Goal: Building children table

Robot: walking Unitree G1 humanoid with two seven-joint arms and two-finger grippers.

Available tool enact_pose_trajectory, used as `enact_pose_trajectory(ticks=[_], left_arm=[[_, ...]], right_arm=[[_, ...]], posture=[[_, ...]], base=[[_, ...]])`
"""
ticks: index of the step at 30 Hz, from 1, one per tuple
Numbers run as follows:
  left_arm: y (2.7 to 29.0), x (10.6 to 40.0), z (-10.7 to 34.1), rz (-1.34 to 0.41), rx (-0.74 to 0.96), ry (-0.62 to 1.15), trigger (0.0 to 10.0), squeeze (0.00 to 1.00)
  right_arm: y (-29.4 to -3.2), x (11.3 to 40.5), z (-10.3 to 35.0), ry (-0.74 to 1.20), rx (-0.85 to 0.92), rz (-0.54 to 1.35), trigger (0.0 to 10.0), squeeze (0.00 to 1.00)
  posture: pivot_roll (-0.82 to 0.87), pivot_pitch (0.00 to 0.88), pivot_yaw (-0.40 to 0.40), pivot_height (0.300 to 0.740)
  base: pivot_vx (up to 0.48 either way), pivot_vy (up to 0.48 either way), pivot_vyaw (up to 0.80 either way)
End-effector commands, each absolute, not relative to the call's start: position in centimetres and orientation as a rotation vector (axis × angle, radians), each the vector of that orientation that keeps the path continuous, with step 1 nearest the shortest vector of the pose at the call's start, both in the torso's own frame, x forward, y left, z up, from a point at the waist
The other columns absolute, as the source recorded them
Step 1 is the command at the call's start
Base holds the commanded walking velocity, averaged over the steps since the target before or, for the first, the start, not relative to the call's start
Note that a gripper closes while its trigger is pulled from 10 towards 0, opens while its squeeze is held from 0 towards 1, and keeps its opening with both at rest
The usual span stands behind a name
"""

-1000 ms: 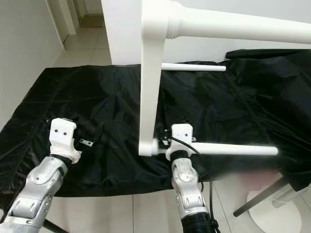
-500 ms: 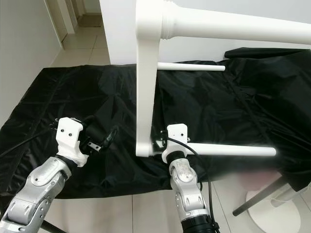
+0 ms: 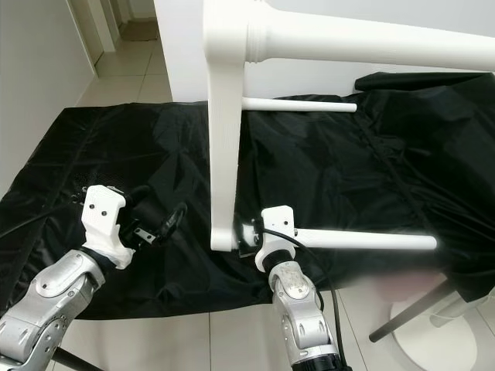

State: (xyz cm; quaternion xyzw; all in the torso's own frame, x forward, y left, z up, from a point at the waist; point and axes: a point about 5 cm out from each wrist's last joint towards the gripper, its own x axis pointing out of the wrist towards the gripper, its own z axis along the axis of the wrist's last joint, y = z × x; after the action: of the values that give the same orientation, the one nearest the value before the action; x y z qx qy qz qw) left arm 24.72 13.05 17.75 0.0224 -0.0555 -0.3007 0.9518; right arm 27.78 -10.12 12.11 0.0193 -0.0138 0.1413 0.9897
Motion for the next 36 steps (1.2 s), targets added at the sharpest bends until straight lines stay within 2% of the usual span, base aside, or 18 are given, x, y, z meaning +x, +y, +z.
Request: enact_pose_trajectory(ticks=[1, 12, 18, 26, 29, 36], left_arm=[[12.3, 24.0, 17.7, -0.808, 0.067, -0.101, 10.0, 0.0], [11.6, 22.4, 17.6, -0.928, 0.049, -0.035, 10.0, 0.0], [12.1, 21.6, 17.6, -0.969, 0.086, 0.017, 10.0, 0.0], [12.7, 21.8, 17.8, -0.926, 0.123, 0.019, 10.0, 0.0], [13.2, 22.4, 18.0, -0.836, 0.129, 0.038, 10.0, 0.0], [13.3, 22.8, 18.1, -0.78, 0.129, 0.066, 10.0, 0.0]], right_arm=[[-9.0, 27.5, 11.9, 0.0, 0.052, 0.358, 10.0, 0.0], [-7.1, 27.8, 11.7, 0.025, 0.035, 0.483, 10.0, 0.0], [-5.9, 28.4, 11.7, 0.033, 0.041, 0.536, 10.0, 0.0], [-4.7, 29.2, 11.7, 0.031, 0.048, 0.558, 10.0, 0.0], [-2.9, 30.2, 12.0, 0.026, 0.068, 0.599, 10.0, 0.0], [-1.4, 31.3, 12.4, 0.02, 0.064, 0.635, 10.0, 0.0]], posture=[[0.05, 0.031, 0.042, 0.74], [0.06, 0.029, 0.03, 0.74], [0.08, 0.026, 0.02, 0.74], [0.09, 0.017, 0.009, 0.74], [0.1, 0.011, 0.003, 0.74], [0.1, 0.001, -0.007, 0.74]], base=[[0.0, 0.0, 0.0], [0.0, 0.0, 0.0], [0.0, 0.0, 0.0], [0.0, 0.0, 0.0], [0.0, 0.0, 0.0], [0.0, 0.0, 0.0]])
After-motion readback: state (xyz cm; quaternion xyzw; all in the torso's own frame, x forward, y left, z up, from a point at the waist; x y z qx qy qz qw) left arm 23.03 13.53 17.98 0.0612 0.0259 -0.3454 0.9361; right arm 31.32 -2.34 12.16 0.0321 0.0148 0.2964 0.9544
